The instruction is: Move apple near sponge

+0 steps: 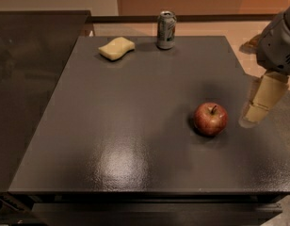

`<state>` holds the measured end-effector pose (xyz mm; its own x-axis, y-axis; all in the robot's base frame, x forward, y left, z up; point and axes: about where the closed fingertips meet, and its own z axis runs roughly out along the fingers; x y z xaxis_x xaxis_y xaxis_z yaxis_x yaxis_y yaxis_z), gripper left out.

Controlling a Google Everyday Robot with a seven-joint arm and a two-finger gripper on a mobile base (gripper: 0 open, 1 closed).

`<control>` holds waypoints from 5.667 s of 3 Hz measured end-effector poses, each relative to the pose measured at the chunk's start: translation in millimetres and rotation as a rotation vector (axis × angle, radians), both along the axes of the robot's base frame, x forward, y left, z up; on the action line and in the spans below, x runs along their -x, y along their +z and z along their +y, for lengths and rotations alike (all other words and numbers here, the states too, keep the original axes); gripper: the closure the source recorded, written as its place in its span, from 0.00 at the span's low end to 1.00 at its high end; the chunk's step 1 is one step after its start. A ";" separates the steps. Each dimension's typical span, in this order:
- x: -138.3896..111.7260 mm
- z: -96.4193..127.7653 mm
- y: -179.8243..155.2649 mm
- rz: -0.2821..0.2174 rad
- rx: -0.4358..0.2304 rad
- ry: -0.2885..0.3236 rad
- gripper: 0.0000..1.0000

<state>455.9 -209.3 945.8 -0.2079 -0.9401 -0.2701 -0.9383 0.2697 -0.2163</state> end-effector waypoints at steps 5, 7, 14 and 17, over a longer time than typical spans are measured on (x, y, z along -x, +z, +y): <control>9.8 39.0 -75.3 0.083 -0.153 0.082 0.00; 12.5 41.9 -90.4 0.113 -0.175 0.081 0.41; -147.7 80.6 -61.5 0.031 -0.175 0.012 1.00; -223.3 129.1 -68.1 0.023 -0.201 0.083 1.00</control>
Offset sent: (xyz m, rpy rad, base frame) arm -0.0006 0.0250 -0.0617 0.1034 0.0758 0.0491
